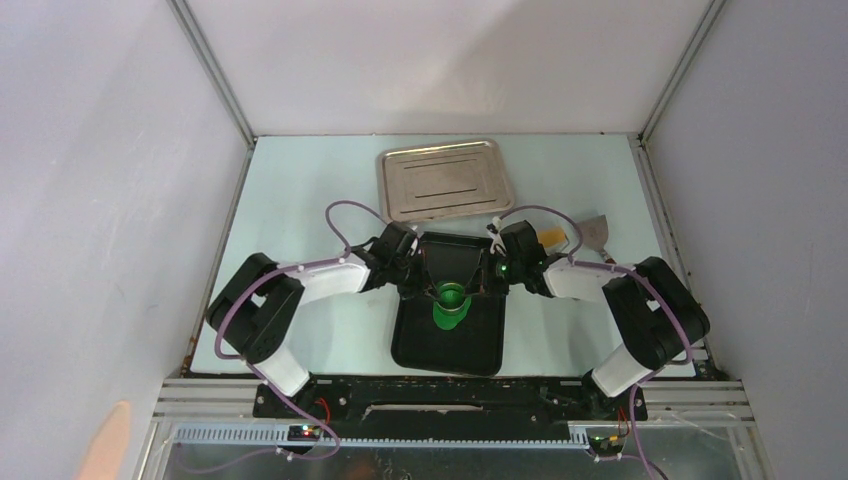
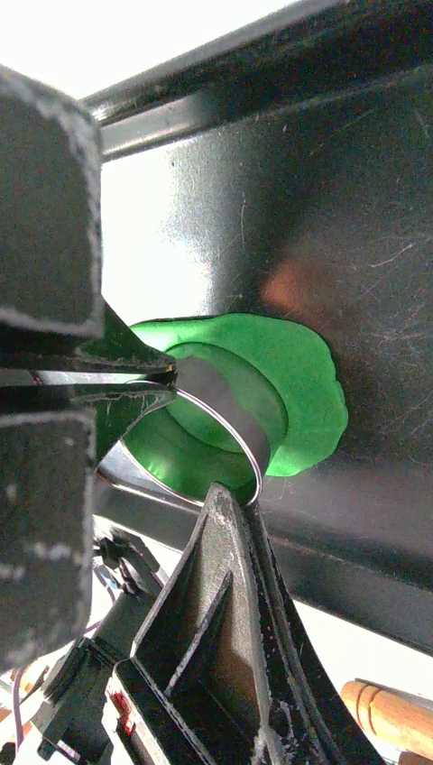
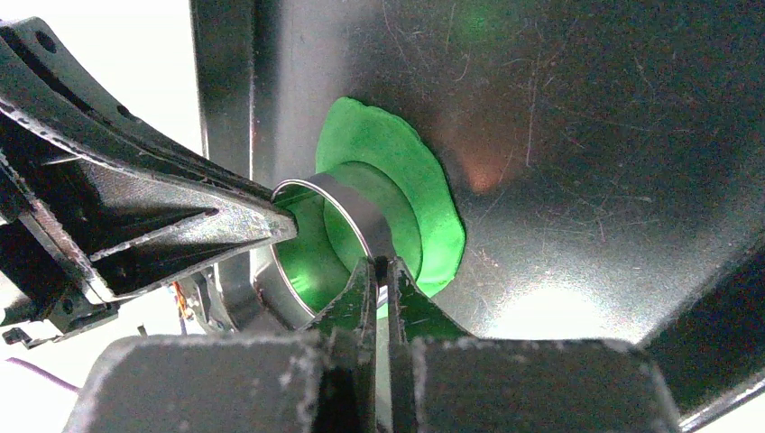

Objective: Roll out the dumpling wrappers from the dough
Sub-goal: Press the dumpling wrapper on the work surface.

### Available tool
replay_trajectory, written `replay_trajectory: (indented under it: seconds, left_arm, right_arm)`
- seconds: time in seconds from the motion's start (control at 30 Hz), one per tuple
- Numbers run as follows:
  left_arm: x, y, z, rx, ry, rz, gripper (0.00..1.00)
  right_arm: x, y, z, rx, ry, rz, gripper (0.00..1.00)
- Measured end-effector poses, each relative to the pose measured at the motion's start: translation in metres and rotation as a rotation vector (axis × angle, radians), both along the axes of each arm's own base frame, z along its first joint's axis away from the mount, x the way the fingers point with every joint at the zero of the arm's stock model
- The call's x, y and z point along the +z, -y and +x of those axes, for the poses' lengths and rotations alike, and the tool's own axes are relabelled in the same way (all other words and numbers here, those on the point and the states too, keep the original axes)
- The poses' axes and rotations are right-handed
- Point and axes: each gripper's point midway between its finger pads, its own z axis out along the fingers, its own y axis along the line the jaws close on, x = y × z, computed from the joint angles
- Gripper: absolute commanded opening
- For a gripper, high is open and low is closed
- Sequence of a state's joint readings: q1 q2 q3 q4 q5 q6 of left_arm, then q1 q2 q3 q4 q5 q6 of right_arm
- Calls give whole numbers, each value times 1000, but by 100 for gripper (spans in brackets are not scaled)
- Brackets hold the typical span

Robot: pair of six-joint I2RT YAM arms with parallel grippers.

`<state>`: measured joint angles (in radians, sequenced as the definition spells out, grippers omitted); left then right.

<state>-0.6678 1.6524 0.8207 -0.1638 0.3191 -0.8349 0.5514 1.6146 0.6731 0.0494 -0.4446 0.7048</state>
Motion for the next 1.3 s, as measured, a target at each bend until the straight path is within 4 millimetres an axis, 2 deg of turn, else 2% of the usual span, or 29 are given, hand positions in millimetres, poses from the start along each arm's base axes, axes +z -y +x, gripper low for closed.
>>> replay_trajectory:
  seconds: [0.77,1.3]
  left_arm:
    - [-1,1,4,3,-27,30,0]
    - [-1,2,6,-55,-80,93,0]
  right_arm:
    - [-4,1,2,-13,-43,26,0]
    - [-3,4,2,-62,29,1,0]
